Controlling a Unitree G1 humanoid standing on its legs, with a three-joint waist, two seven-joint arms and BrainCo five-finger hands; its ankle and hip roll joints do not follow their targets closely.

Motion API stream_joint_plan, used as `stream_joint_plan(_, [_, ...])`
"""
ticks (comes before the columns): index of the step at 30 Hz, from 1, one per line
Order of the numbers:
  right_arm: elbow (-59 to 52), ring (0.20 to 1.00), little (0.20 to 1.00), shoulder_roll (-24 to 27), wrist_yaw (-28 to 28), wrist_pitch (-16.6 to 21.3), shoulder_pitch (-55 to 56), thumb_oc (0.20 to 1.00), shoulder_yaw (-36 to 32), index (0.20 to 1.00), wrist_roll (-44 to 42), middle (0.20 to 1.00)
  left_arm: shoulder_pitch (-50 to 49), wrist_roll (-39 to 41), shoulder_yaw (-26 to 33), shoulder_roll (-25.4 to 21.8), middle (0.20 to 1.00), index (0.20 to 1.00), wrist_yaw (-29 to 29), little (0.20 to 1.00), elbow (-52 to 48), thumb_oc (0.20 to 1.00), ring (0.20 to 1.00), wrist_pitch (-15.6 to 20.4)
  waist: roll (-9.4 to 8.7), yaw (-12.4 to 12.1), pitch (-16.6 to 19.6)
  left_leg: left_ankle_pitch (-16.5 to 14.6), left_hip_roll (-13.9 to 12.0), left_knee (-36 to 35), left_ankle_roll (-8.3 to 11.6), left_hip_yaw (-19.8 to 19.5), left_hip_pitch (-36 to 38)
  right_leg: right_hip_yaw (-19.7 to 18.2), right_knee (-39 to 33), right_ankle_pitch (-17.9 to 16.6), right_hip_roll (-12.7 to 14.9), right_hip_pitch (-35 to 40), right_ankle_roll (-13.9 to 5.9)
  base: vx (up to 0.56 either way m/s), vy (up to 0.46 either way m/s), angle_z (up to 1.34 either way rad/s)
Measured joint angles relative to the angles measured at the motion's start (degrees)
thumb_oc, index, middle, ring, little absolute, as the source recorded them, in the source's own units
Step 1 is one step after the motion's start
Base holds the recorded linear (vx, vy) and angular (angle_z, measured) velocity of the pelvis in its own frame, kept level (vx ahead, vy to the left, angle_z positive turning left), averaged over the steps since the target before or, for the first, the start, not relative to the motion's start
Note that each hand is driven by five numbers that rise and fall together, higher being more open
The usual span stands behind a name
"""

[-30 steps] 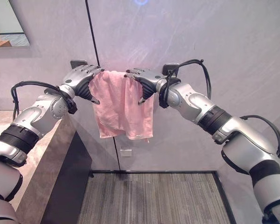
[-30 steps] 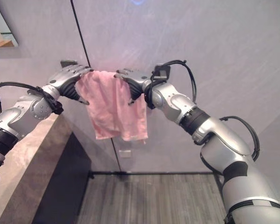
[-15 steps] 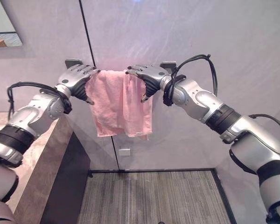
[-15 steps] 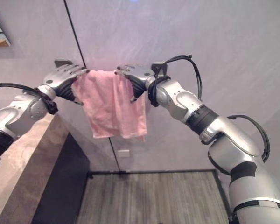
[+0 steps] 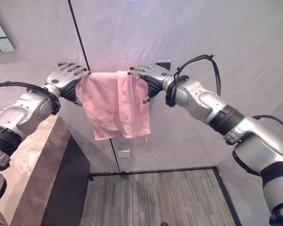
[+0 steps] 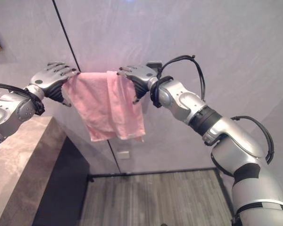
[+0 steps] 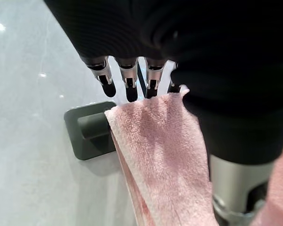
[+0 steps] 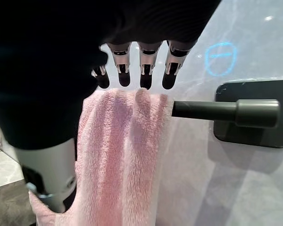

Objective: Put brush and paste in cup on sink, flatten towel.

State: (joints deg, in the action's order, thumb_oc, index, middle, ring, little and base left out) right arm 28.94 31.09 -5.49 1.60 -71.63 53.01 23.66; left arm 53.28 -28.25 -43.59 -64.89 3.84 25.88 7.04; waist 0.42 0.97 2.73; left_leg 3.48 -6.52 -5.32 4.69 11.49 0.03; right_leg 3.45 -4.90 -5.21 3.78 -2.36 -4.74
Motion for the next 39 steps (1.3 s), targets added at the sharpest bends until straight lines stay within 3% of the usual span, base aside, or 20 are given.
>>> stream_joint_plan(6, [0.66,1.000,1.000,1.44,-1.03,0.46,0.07,1.000,0.99,1.000,2.91,1.000,-0.92,-2.17,0.85,-0.05,1.000,1.000,0.46,1.000,-0.71,1.000,1.000,-0.14,-0.02,-0.02,0.01,0.00,0.06,0.00,-0.01,-0.14,-0.07,0.07,0.01,-0.02,0.04,0.03,0.01,-0.04,-0.006,0.01])
stream_joint_plan(10, [-0.62,1.000,1.000,3.87,-1.09,1.24,0.07,1.000,2.34,1.000,6.79,1.000,-6.30,-2.17,6.59,0.63,1.000,1.000,1.70,1.000,-2.36,1.000,1.000,-0.08,0.27,-0.05,-0.03,0.00,0.04,0.00,0.00,-0.37,-0.27,0.14,0.00,0.02,0.02,-0.09,0.01,-0.05,0.002,0.02])
stream_joint_plan(26, [3.24,1.000,1.000,5.92,0.43,2.68,-0.97,1.000,3.72,1.000,10.72,1.000,-3.58,-6.66,2.58,1.93,1.000,1.000,3.46,1.000,2.04,1.000,1.000,-0.18,2.00,-0.24,0.51,0.77,0.00,-0.26,0.82,-2.86,-3.19,2.01,-0.02,0.08,0.11,-1.71,-0.09,-0.02,-0.002,0.07])
stream_joint_plan(39, [3.09,1.000,1.000,9.22,1.75,4.94,-0.92,1.000,3.98,1.000,11.45,1.000,-5.02,-6.58,4.56,1.75,1.000,1.000,5.68,1.000,4.23,1.000,1.000,0.41,2.69,-0.18,0.45,0.85,0.00,-0.26,0.84,-2.89,-4.16,1.96,-0.02,0.04,0.13,-2.55,-0.05,0.00,0.000,0.00])
